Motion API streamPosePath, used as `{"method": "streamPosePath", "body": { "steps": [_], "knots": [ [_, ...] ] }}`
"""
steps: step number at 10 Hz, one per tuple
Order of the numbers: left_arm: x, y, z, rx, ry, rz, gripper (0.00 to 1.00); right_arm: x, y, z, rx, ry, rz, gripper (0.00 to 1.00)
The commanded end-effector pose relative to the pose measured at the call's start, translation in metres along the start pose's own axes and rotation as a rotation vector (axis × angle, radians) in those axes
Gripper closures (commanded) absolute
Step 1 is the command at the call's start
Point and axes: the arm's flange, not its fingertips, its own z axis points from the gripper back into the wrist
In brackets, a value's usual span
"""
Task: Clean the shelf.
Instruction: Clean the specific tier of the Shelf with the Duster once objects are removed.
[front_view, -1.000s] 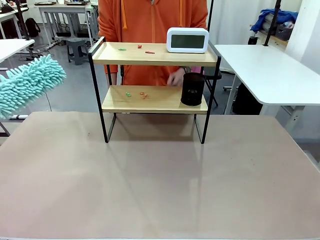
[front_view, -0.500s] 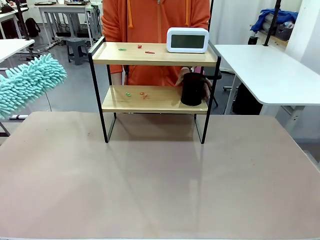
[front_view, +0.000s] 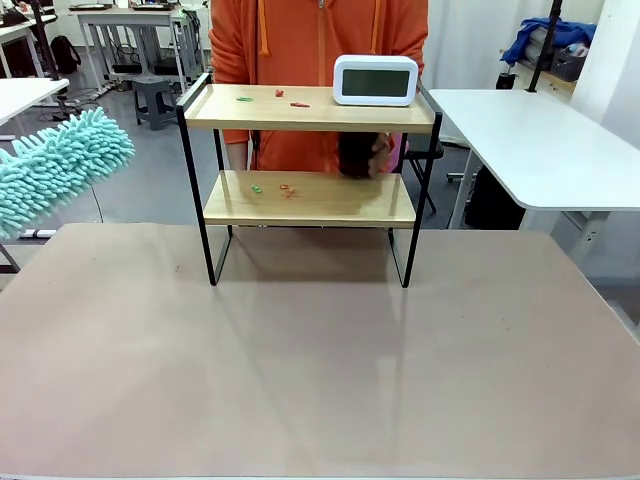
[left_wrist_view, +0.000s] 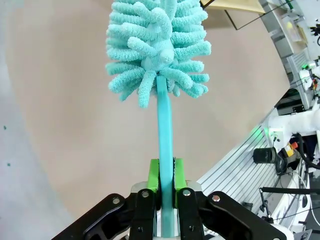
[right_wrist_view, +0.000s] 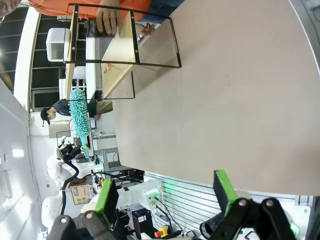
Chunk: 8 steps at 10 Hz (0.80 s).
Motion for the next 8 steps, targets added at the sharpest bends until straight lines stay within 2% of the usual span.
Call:
{"method": "streamPosePath", "body": {
  "steps": [1, 5, 6, 7, 8],
  "knots": [
    [-0.003, 0.000, 0.000, 0.001, 0.001, -0.007, 1.00, 0.001, 0.001, -0.001, 0.019, -0.010, 0.024, 0.00],
    [-0.003, 0.000, 0.000, 0.001, 0.001, -0.007, 1.00, 0.001, 0.001, -0.001, 0.019, -0.010, 0.024, 0.00],
    [0.000, 0.000, 0.000, 0.000, 0.000, 0.000, 0.87, 0.001, 0.001, -0.001, 0.019, -0.010, 0.024, 0.00],
    [0.003, -0.008, 0.018, -0.087, 0.087, -0.073, 0.87, 0.001, 0.001, -0.001, 0.019, -0.010, 0.024, 0.00],
    [-0.007, -0.024, 0.046, -0.112, 0.171, -0.209, 0.87, 0.001, 0.001, -0.001, 0.019, -0.010, 0.024, 0.00]
  ]
}}
